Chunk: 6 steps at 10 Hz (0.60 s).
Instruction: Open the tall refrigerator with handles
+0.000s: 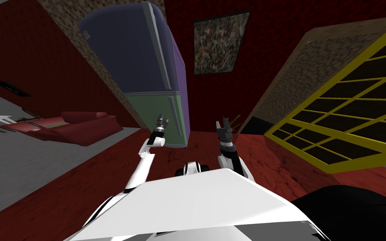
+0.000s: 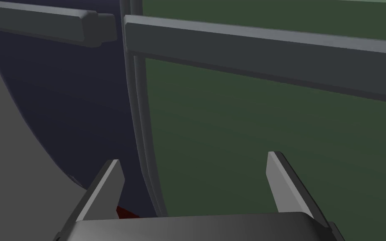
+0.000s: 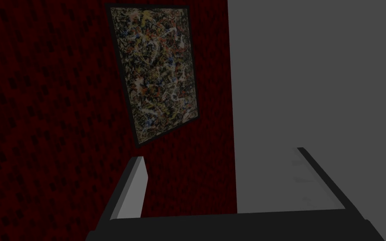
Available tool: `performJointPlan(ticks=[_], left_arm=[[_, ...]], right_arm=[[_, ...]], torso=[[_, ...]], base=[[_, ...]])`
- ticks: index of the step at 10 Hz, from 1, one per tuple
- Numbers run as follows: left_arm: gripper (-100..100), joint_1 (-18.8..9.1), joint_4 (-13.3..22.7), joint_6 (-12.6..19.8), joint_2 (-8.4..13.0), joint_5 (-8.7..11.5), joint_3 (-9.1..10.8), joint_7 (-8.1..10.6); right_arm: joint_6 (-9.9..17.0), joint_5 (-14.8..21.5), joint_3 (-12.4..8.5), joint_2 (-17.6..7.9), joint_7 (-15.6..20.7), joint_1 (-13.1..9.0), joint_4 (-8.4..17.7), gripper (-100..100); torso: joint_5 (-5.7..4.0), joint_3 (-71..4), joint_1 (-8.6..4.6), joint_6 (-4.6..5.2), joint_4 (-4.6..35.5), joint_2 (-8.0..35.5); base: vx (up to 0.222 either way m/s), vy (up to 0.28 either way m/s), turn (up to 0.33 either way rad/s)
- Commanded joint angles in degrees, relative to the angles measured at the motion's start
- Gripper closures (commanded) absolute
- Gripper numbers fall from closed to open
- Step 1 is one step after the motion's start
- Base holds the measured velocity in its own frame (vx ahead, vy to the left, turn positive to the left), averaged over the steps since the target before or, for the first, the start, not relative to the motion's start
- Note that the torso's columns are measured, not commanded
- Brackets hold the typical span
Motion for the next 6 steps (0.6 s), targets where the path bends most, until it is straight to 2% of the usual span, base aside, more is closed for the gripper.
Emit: performJointPlan(ticks=[1, 2, 3, 4, 5, 6], left_arm=[[-100, -4.8, 3.9, 2.6, 0.8, 1.0, 0.29, 1.60], [-100, -6.1, 4.4, 2.6, 0.8, 1.0, 0.29, 1.60], [-100, -8.1, 6.9, 4.2, 1.4, 1.8, 0.50, 2.70], [-100, -9.4, 7.2, 4.2, 1.4, 1.8, 0.50, 2.70], [-100, -11.7, 10.1, 5.9, 2.1, 2.5, 0.71, 3.80], [-100, -12.7, 10.1, 5.9, 2.1, 2.5, 0.71, 3.80]], right_arm=[[0.0, 0.0, 0.0, 0.0, 0.0, 0.0, 0.0, 0], [0.0, 0.0, 0.0, 0.0, 0.0, 0.0, 0.0, 0], [0.0, 0.0, 0.0, 0.0, 0.0, 0.0, 0.0, 0], [0.0, 0.0, 0.0, 0.0, 0.0, 0.0, 0.0, 0], [0.0, 0.0, 0.0, 0.0, 0.0, 0.0, 0.0, 0], [0.0, 0.0, 0.0, 0.0, 0.0, 0.0, 0.0, 0]], torso=[[0.00, 0.0, 0.02, 0.01, 0.0, 0.0], [0.00, 0.0, 0.01, 0.00, 0.0, 0.0], [0.00, 0.0, 0.03, -0.01, 0.0, 0.0], [0.00, 0.0, 0.02, 0.00, 0.0, 0.0], [0.00, 0.0, 0.02, 0.00, 0.0, 0.0], [0.00, 0.0, -0.01, 0.00, 0.0, 0.0]], base=[[-0.009, -0.034, -0.006], [-0.008, -0.031, -0.002], [-0.009, -0.034, -0.002], [-0.009, -0.027, 0.000], [-0.006, -0.035, -0.006], [-0.004, -0.033, -0.001]])
